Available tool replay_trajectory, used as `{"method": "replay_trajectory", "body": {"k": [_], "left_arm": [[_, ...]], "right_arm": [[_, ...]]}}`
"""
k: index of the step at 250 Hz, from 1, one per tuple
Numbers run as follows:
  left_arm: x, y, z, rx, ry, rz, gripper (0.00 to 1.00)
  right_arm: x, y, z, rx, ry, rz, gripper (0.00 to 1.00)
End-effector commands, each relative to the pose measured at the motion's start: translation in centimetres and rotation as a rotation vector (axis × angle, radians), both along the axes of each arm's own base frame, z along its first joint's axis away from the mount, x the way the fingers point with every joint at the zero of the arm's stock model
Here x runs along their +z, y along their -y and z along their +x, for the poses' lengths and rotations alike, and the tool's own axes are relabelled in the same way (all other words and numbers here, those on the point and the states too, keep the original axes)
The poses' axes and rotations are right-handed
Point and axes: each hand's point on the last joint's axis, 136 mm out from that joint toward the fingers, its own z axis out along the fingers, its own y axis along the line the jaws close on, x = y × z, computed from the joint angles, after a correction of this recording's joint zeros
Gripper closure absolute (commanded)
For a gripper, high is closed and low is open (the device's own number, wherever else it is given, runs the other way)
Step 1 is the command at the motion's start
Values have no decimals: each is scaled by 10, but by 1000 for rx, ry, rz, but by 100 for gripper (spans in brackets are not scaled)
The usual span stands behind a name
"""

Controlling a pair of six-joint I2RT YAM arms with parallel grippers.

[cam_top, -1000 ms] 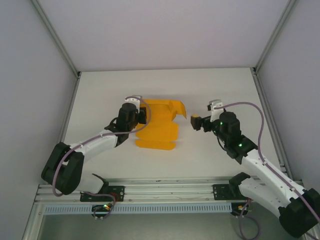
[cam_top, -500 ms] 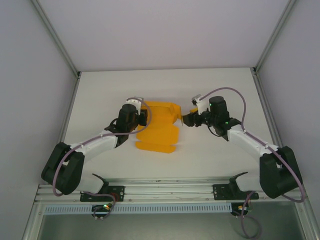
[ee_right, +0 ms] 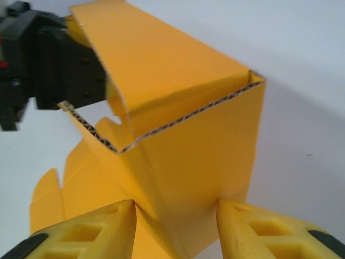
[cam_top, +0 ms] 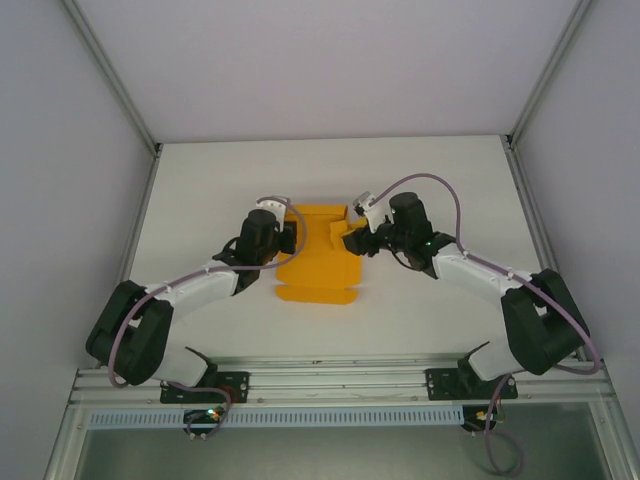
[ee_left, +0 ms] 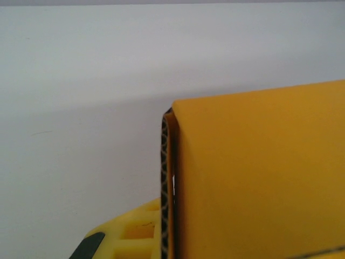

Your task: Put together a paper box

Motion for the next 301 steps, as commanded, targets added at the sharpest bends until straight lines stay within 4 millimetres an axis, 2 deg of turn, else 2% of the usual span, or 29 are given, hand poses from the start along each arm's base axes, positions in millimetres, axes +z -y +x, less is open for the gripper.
{"method": "replay_trajectory", "body": {"k": [1,37,53,60,71,90,102,129,160,187,213,229,252,272,286,301], "left_arm": [[12,12,1,-25,34,-3,100],[13,12,1,0,38,1,100],[13,14,1,0,40,1,100],[12,15,1,0,38,4,100],[12,15,1,1,36,12,100],[11,13,1,18,30,25,100],[12,13,1,28,30,24,100],[15,15,-2,51,37,15,100],[14,9,-1,126,36,21,100],[11,-6,1,202,34,43,100],[12,-10,1,214,26,66,100],[13,-9,1,205,21,67,100],[12,-5,2,191,15,66,100],[14,1,4,166,15,57,100],[14,4,5,155,13,55,100],[13,6,6,145,8,60,100]], "right_arm": [[21,5,31,-168,118,-19,58],[14,19,48,-411,147,-79,57],[12,15,49,-446,170,-89,57],[12,16,52,-485,189,-94,61],[13,16,54,-528,208,-96,72],[12,23,60,-627,215,-135,83],[8,30,64,-689,203,-169,86],[3,65,70,-954,208,-266,97],[-3,104,65,-1201,202,-397,100],[-6,127,62,-1296,203,-424,100],[-8,147,60,-1357,199,-473,100],[-8,146,61,-1346,199,-458,100],[-10,126,70,-1226,187,-361,100],[-8,102,78,-1070,194,-291,83],[-5,75,80,-910,210,-225,81],[0,49,75,-746,209,-145,70]]}}
